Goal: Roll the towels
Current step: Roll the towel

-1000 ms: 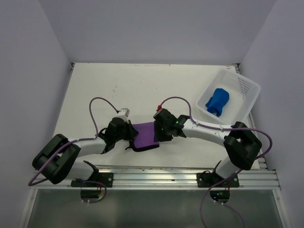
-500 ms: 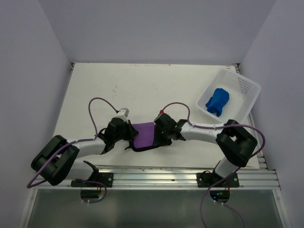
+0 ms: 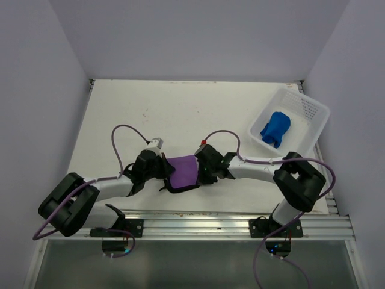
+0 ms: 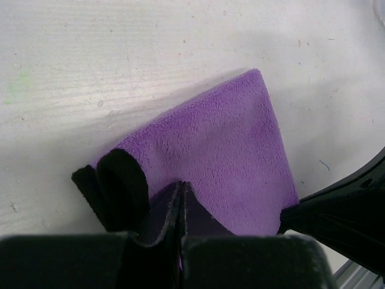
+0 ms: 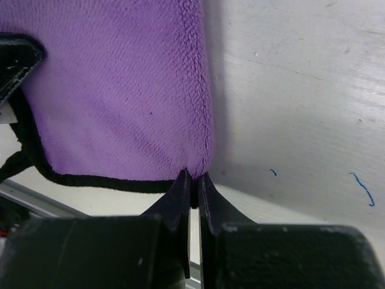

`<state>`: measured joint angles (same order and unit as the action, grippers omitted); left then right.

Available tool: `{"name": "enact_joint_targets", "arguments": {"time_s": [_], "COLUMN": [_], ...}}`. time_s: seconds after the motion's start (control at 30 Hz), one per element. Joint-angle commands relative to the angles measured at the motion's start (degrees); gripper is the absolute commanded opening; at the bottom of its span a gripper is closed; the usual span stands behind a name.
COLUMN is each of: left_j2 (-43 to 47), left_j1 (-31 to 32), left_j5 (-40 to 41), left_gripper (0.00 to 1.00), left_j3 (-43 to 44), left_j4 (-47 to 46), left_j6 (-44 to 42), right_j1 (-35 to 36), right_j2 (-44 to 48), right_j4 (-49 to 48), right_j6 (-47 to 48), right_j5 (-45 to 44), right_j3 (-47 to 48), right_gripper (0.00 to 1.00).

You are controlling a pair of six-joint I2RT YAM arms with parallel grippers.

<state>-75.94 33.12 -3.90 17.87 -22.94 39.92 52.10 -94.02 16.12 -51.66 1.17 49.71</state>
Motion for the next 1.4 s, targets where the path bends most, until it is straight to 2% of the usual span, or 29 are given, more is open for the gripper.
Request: {"name": "enact_joint_targets", "arguments": {"time_s": [0.0, 0.13, 0.27, 0.3, 0.43, 0.57, 0.77, 1.1, 1.37], "left_j2": [1.7, 3.0, 4.7, 4.8, 4.9, 0.4, -8.3, -19.0, -21.4], "left_j1": [-0.2, -0.3, -0.6, -0.5, -0.7, -0.6, -0.5, 1.1, 4.1], "left_j5": [-0.8, -2.6, -7.7, -8.4, -11.4, -14.1, -17.7, -17.2, -6.0], "left_gripper": [0.00, 0.00, 0.00, 0.06, 0.18, 0.25, 0.27, 0.29, 0.30], "left_j3": [0.6, 2.4, 6.6, 7.5, 12.1, 16.8, 19.9, 28.2, 36.7], "left_j4": [0.2, 2.1, 3.3, 3.8, 5.1, 3.9, 0.0, 5.7, 20.9], "left_j6": [1.2, 3.6, 8.1, 9.7, 13.0, 16.7, 20.9, 16.9, 6.7], "right_j1": [0.7, 2.8, 4.1, 4.3, 4.9, 5.0, 5.0, 5.0, 5.0], "right_j2": [2.0, 2.9, 3.1, 3.5, 5.1, 4.8, 5.1, 5.6, 5.1], "right_j4": [7.5, 10.8, 11.3, 10.9, 8.0, 6.9, 3.5, -0.5, -4.9], "right_j6": [6.7, 10.8, 12.0, 12.1, 11.8, 11.8, 9.7, 8.6, 8.0], "right_j5": [-6.7, -13.8, -17.2, -17.8, -19.6, -20.2, -19.0, -19.2, -17.5], "right_j3": [1.6, 1.6, 0.1, -0.5, -2.2, -2.1, -3.7, -5.3, -7.6], "right_gripper": [0.00, 0.00, 0.00, 0.00, 0.00, 0.00, 0.00, 0.00, 0.00]}}
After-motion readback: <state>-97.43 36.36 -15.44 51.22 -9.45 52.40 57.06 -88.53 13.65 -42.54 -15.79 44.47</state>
